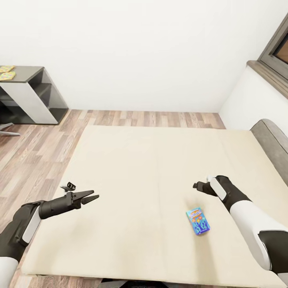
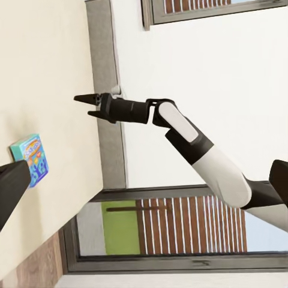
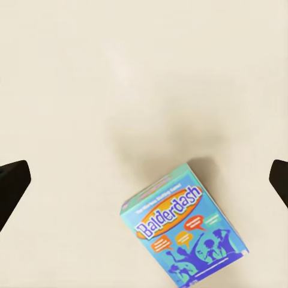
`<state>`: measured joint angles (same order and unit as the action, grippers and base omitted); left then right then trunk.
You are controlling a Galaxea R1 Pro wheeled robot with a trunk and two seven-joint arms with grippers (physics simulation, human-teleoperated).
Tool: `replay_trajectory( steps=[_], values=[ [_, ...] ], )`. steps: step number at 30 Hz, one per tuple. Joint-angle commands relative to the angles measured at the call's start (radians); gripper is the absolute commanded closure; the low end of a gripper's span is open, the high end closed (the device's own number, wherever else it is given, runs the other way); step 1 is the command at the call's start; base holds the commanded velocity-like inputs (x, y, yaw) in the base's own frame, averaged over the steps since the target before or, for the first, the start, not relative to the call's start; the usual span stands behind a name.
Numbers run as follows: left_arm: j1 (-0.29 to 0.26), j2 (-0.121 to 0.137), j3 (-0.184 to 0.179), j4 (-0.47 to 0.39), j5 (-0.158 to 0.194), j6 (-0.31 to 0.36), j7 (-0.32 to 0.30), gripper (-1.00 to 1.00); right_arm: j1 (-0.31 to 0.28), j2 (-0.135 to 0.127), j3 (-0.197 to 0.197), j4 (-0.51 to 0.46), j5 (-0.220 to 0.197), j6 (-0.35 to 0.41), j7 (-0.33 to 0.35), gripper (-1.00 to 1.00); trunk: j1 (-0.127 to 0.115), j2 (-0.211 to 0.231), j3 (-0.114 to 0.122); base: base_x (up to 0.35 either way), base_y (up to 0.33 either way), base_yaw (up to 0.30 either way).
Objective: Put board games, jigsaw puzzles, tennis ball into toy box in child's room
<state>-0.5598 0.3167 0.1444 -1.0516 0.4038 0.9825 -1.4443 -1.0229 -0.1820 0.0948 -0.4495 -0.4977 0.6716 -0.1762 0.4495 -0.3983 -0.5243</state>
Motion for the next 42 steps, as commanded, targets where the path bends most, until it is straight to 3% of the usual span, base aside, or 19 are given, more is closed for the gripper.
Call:
replay_trajectory(
  steps=[1, 11, 18, 34, 42],
  values=[
    [0.0, 0.0, 0.0, 0.0, 0.001, 0.01, -0.003, -1.0, -0.001, -0.002, 0.007, -0.002, -0.011, 0.004, -0.005, -1.0, 0.0, -0.002, -0.003, 0.0, 0.0, 0.0],
    [0.0, 0.001, 0.0, -0.001, 0.0, 0.01, -0.002, -1.0, -0.037, -0.005, 0.005, -0.002, -0.011, 0.041, 0.034, -1.0, 0.0, -0.002, -0.02, 0.0, 0.0, 0.0],
    [0.0, 0.002, 0.0, 0.0, -0.001, 0.01, -0.002, -1.0, -0.068, -0.025, 0.001, -0.001, -0.017, 0.098, 0.046, -1.0, 0.0, -0.002, -0.031, 0.0, 0.0, 0.0],
    [0.0, 0.004, 0.001, 0.004, -0.013, 0.01, -0.001, -1.0, -0.08, -0.069, -0.001, -0.001, -0.022, 0.131, 0.047, -1.0, 0.0, -0.002, -0.058, 0.0, 0.0, 0.0],
    [0.0, 0.004, 0.0, 0.004, -0.014, 0.01, -0.001, -1.0, -0.08, -0.075, -0.001, 0.0, -0.022, 0.132, 0.047, -1.0, 0.0, -0.002, -0.071, 0.0, 0.0, 0.0]
  ],
)
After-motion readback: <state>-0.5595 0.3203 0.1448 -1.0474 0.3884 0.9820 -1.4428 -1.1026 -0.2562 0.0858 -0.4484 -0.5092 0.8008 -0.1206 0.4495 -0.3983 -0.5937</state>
